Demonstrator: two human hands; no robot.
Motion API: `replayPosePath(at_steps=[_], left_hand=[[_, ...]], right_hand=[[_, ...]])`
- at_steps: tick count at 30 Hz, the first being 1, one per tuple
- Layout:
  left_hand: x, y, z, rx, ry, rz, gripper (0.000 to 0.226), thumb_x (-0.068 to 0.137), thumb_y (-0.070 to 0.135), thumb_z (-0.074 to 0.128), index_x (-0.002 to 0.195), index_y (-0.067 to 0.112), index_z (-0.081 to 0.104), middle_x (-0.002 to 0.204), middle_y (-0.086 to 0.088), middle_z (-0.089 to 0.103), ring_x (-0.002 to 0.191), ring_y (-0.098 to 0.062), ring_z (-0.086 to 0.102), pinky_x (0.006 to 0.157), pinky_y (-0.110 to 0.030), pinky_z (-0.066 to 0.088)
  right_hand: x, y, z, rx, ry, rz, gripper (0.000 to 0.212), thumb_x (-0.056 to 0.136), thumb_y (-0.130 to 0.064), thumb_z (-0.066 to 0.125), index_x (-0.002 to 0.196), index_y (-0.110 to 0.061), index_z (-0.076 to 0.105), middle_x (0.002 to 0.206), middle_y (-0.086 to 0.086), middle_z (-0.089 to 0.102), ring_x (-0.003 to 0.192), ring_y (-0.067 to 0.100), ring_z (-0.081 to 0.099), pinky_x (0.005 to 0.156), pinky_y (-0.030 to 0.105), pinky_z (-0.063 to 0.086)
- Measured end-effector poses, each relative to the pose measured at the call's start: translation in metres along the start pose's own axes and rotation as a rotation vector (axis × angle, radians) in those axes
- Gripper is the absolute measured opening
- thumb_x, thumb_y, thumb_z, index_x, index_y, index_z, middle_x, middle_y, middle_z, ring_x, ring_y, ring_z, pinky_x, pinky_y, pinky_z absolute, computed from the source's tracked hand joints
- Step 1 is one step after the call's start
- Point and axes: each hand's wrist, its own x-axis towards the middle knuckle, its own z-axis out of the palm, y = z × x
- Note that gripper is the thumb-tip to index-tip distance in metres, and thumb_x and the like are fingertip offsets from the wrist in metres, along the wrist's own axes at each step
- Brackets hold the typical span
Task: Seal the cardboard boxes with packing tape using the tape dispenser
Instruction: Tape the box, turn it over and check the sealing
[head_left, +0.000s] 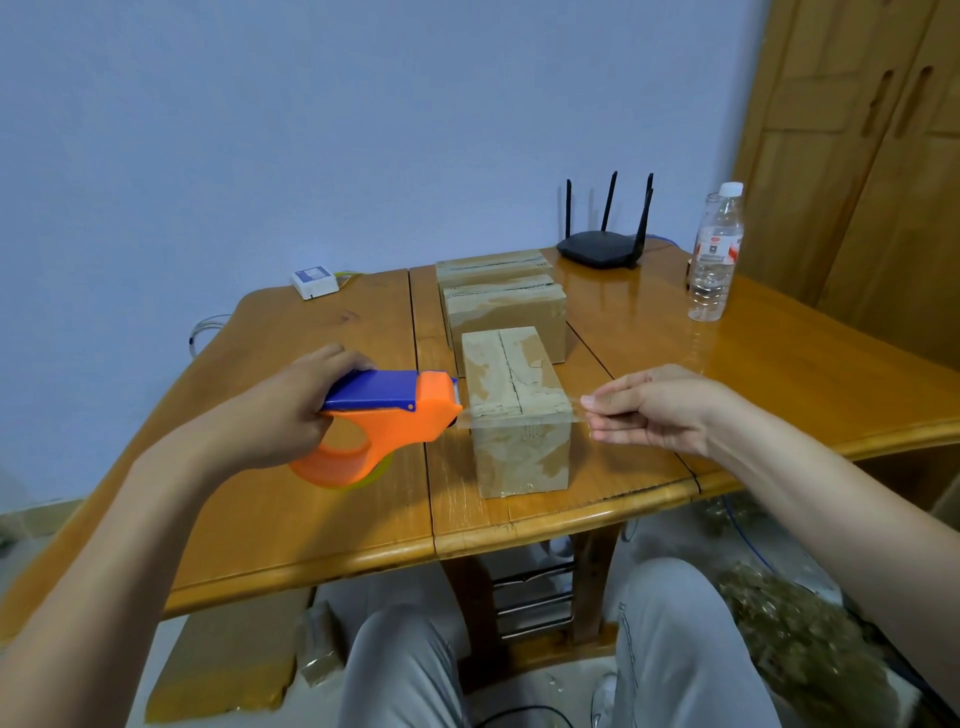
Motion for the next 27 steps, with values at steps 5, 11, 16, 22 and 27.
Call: replayPosePath(at_steps=[5,11,16,22,27], left_hand=[[0.0,-0.002,0.001,0.027,-0.033,-0.024,0.067,0.082,-0.013,0.052,0.122,0.04,0.044,0.111,0.017,0.048,0.101,-0.001,0.049,0.072,-0.017,0.037],[-0.001,-0.001,0.004,0.01,-0.049,-0.027,0.065,0.083,-0.013,0.053,0.123,0.038,0.045,0.111,0.016,0.048,0.102,-0.005,0.049,0.073,-0.018,0.038],[-0.003,-0.004,0.005,0.018,-0.051,-0.028,0.068,0.082,-0.014,0.052,0.123,0.04,0.045,0.114,0.014,0.049,0.102,-0.005,0.05,0.075,-0.02,0.041],[-0.003,-0.006,0.005,0.027,-0.047,-0.029,0.067,0.084,-0.013,0.051,0.125,0.039,0.045,0.115,0.015,0.049,0.103,-0.001,0.049,0.074,-0.018,0.04],[-0.003,-0.007,0.006,0.043,-0.054,-0.025,0.067,0.084,-0.013,0.049,0.125,0.039,0.045,0.115,0.015,0.049,0.104,0.0,0.048,0.073,-0.018,0.039]], right_hand=[[0.001,0.003,0.001,0.007,-0.021,0.003,0.035,0.069,0.001,0.078,0.102,0.007,0.069,0.082,0.02,0.075,0.068,0.022,0.074,0.059,0.03,0.062],[0.003,0.007,0.002,0.035,-0.043,0.02,0.042,0.063,-0.002,0.079,0.102,0.007,0.068,0.081,0.019,0.074,0.07,0.022,0.074,0.063,0.033,0.063],[0.005,0.009,0.002,0.074,-0.058,0.037,0.042,0.067,0.0,0.077,0.108,0.008,0.066,0.082,0.019,0.074,0.071,0.022,0.074,0.064,0.034,0.064],[0.007,0.015,0.005,0.142,-0.091,0.079,0.04,0.07,0.001,0.073,0.109,0.007,0.064,0.081,0.017,0.073,0.069,0.022,0.074,0.06,0.032,0.063],[0.007,0.017,0.003,0.197,-0.122,0.114,0.031,0.073,0.0,0.073,0.103,0.005,0.067,0.084,0.017,0.073,0.072,0.025,0.075,0.065,0.038,0.064]])
